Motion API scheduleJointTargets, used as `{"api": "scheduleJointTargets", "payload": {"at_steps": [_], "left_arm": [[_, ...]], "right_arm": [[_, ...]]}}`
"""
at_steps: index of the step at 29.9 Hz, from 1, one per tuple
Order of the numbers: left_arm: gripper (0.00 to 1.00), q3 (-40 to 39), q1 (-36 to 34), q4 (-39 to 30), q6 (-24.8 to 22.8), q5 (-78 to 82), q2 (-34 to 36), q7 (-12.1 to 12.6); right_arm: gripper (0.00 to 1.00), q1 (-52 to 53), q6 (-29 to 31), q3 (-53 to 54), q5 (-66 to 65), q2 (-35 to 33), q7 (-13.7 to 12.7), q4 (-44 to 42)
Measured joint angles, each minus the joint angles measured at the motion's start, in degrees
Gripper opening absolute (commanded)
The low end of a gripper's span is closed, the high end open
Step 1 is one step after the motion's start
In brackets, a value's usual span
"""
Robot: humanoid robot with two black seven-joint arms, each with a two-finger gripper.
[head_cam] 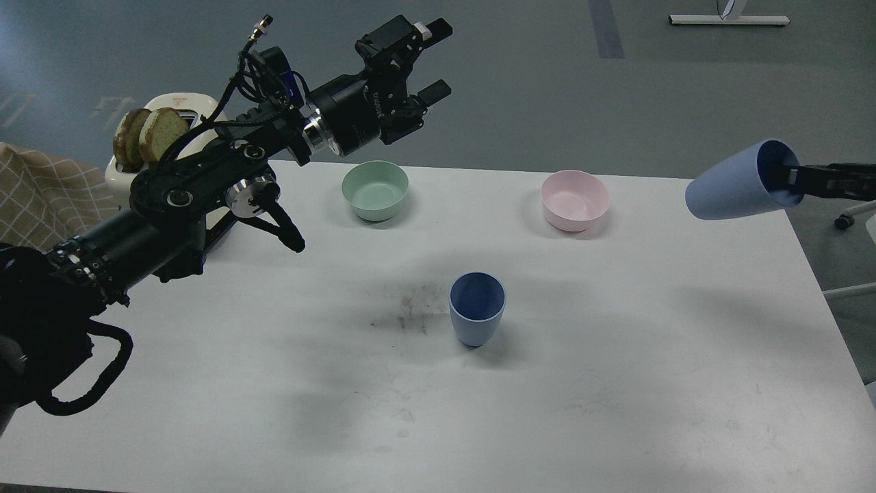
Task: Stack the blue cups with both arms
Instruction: 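Carry the held cup over the standing blue cup and lower it inside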
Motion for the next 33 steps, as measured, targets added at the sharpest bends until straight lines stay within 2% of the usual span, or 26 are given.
{"api": "scheduleJointTargets", "payload": {"at_steps": [6,10,15,22,33], "left_arm": [[0.98,0.0,0.0,0.1,0.1,0.1,0.2,0.0],[0.98,0.0,0.0,0.1,0.2,0.1,0.1,0.0],[0.98,0.0,0.0,0.1,0.2,0.1,0.3,0.0],[0.98,0.0,-0.1,0.1,0.2,0.2,0.6,0.0],[0.98,0.0,-0.1,0.1,0.3,0.2,0.8,0.0]], "right_arm": [[0.00,15.1,2.0,-15.8,0.9,10.8,0.0,-2.2],[0.00,25.8,2.1,-27.8,4.5,21.1,0.0,-2.0],[0.00,32.4,2.7,-34.0,8.7,30.1,0.0,-0.8],[0.00,35.3,3.2,-37.6,15.7,40.8,0.0,-0.4],[0.00,33.8,2.4,-40.3,16.8,47.6,0.0,-1.6]]}}
